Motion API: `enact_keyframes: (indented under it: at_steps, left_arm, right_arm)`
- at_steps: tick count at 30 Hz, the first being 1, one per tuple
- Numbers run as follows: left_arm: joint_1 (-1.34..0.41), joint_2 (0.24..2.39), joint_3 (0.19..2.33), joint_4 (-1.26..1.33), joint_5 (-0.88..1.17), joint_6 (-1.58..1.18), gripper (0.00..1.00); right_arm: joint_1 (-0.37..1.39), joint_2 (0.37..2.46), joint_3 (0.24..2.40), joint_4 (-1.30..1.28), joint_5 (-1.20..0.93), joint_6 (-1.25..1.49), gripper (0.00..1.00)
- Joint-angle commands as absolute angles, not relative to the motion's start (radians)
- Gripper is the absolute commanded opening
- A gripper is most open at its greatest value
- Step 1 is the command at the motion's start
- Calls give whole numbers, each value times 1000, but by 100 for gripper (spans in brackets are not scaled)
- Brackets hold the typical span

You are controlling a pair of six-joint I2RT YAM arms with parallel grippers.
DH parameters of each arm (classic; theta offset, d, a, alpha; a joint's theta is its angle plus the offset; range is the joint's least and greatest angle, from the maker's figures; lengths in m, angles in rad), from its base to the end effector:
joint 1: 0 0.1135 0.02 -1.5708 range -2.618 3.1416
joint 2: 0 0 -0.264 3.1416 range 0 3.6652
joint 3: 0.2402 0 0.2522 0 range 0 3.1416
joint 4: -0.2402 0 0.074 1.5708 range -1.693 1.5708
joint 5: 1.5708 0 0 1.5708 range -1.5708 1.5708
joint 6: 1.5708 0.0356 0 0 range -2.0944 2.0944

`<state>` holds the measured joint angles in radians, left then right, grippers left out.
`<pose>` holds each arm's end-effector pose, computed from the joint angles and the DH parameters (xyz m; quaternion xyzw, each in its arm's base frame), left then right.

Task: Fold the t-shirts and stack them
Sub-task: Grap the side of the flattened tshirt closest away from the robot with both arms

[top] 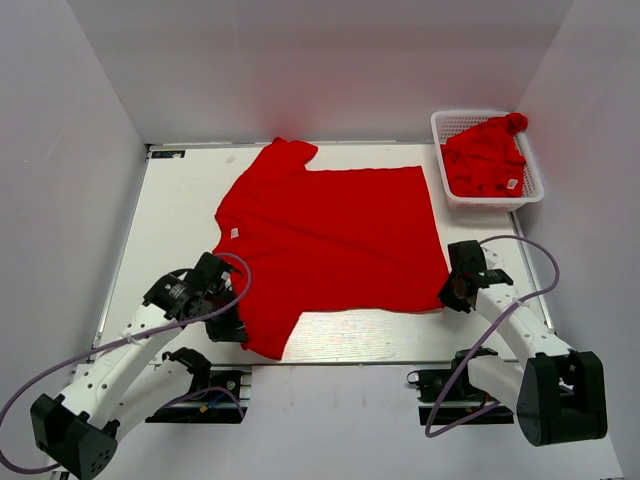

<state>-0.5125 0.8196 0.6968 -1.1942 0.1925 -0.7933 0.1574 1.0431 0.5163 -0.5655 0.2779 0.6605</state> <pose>0.0992 -0.0636 0.2305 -0.1261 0.9794 -0.1523 0.0422 0.1781 0.0184 0.1742 0.2713 0.9237 -0.0301 0.2688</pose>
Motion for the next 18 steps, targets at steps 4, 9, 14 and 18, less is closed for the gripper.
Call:
enact_keyframes:
  at_steps: [4,9,14,18]
  left_arm:
    - [-515,863,792,-1165,196,-746,0]
    - [-506,980,908,-1028,105,-736,0]
    - [-494,1098,1043,-1019,-46,-718,0]
    - [-494,1213,1120,-1039,-138,-707,0]
  right_arm:
    - [156,1057,560,-614,278,624,0]
    - [156,1071,606,-607,293,586,0]
    - [156,1094,664,-607,320,542,0]
    - [156,1150,706,-603,324,500,0]
